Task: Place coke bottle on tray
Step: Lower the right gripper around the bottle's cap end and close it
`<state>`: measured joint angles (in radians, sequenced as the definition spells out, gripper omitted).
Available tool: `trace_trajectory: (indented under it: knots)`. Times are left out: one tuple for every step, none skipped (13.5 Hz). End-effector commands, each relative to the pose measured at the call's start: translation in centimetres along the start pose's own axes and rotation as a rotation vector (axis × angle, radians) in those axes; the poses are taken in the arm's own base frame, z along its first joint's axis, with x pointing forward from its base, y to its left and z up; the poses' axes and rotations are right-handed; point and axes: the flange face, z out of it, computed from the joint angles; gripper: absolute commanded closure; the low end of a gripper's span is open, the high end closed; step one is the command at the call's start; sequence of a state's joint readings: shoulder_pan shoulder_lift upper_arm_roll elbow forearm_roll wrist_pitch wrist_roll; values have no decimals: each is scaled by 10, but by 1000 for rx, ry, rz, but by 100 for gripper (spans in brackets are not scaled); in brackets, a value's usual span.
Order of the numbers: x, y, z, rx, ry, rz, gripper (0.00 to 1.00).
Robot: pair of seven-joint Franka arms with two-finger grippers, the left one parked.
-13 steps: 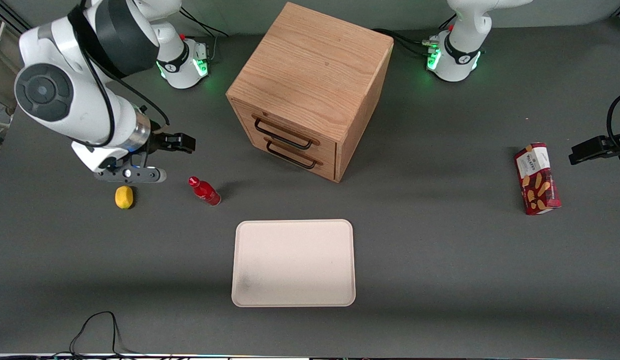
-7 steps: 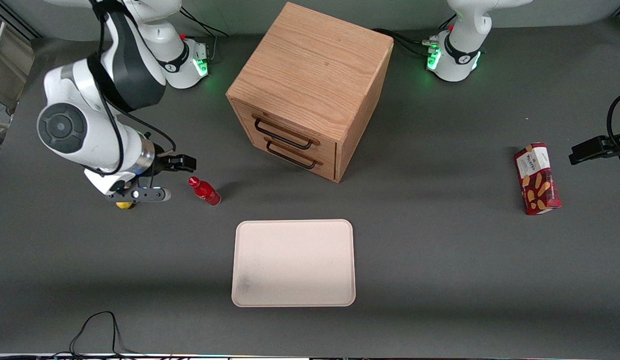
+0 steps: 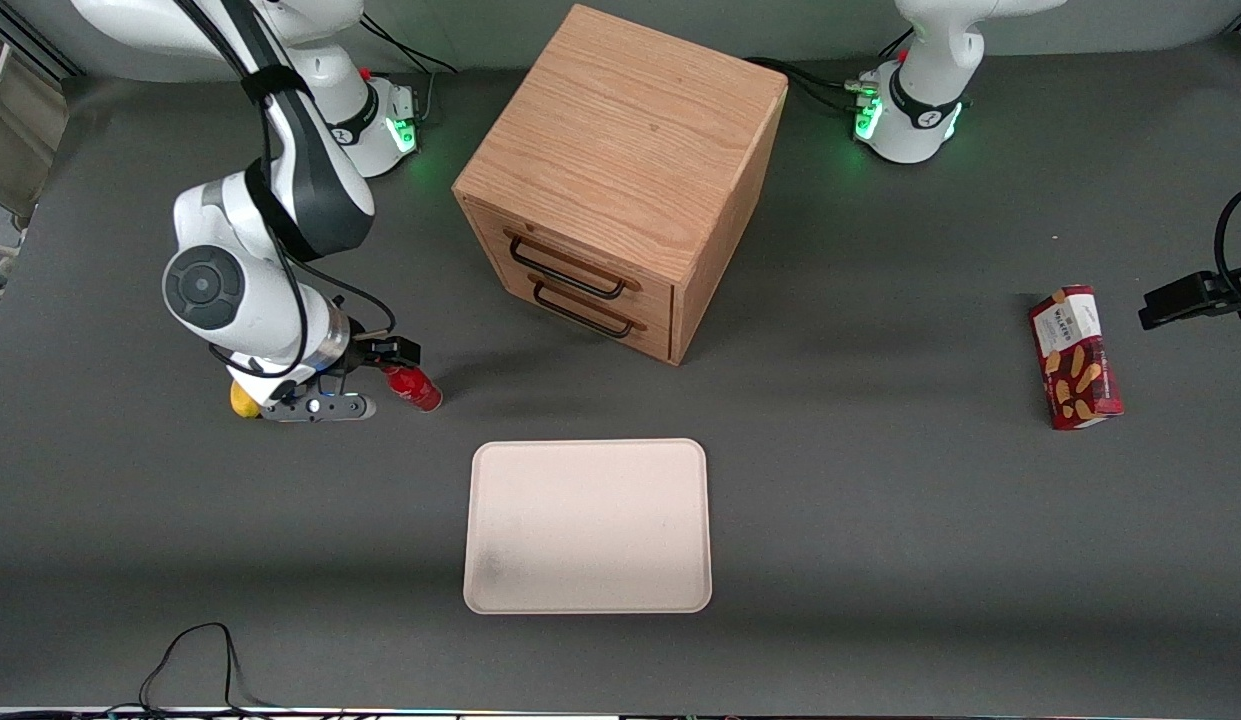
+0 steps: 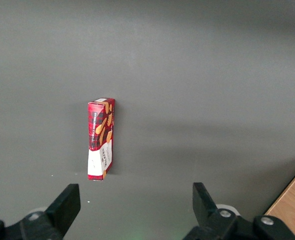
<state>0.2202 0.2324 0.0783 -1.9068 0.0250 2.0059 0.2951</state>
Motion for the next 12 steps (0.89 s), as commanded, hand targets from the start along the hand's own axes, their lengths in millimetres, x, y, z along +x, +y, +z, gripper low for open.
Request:
trace_trajectory:
  knots:
    - [-7, 3, 21, -6, 19, -25, 2]
    - [-9, 4, 28, -5, 25, -25, 2]
    - [-10, 4, 33, -3, 32, -26, 2]
    - [-9, 4, 41, -2, 32, -26, 2]
    - [-9, 4, 41, -2, 32, -26, 2]
    - [-10, 4, 42, -3, 31, -26, 3]
    - [-10, 4, 44, -4, 28, -26, 4]
    - [-11, 4, 44, -6, 25, -27, 5]
    - [-11, 4, 45, -5, 24, -32, 6]
    - [-12, 4, 44, -6, 24, -33, 13]
    - [-12, 4, 43, -5, 24, -32, 23]
    - [-13, 5, 42, -7, 24, -33, 34]
